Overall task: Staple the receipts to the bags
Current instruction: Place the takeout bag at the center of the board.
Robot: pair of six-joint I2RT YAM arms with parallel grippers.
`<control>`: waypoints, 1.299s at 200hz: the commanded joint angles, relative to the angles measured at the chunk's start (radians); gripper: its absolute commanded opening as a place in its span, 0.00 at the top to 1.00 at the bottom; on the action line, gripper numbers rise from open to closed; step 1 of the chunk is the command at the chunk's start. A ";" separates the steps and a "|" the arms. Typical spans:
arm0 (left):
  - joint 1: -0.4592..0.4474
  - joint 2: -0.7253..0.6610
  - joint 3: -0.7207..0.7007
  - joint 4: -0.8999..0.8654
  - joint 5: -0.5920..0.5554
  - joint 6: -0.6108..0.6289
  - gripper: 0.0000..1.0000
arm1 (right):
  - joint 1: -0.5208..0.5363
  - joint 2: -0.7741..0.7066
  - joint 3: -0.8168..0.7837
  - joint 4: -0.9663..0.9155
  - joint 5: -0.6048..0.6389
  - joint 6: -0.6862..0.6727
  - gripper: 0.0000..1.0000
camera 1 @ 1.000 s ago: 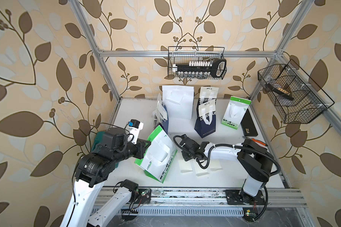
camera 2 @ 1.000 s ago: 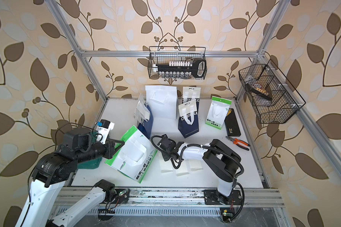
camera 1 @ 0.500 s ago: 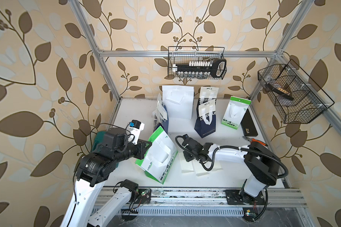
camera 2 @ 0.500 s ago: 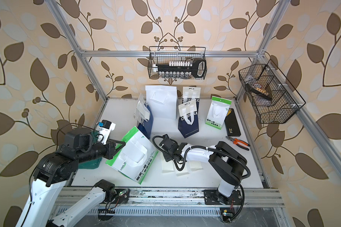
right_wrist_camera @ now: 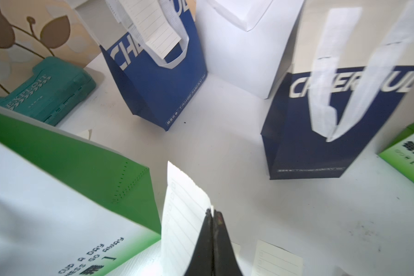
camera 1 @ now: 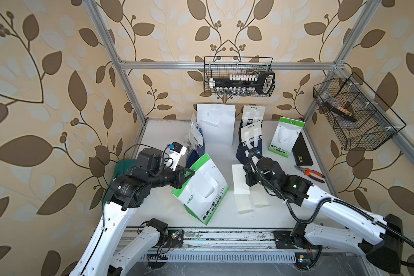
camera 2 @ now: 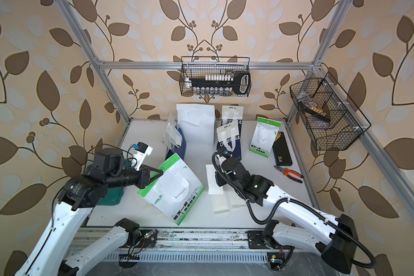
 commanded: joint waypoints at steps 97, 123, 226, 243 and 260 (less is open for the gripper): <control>-0.203 0.256 0.045 0.251 -0.012 0.234 1.00 | -0.024 -0.233 0.128 -0.255 -0.297 -0.185 1.00; -0.203 0.254 0.047 0.240 0.040 0.259 1.00 | -0.023 -0.210 0.126 -0.205 -0.496 -0.180 1.00; -0.203 0.239 0.043 0.194 0.135 0.276 0.59 | -0.012 0.074 0.157 0.009 -0.657 -0.204 1.00; -0.203 0.244 0.048 0.187 0.141 0.276 0.59 | -0.012 0.097 0.185 0.015 -0.649 -0.208 1.00; -0.203 0.246 0.052 0.180 0.132 0.277 0.60 | -0.012 0.122 0.214 0.022 -0.643 -0.208 1.00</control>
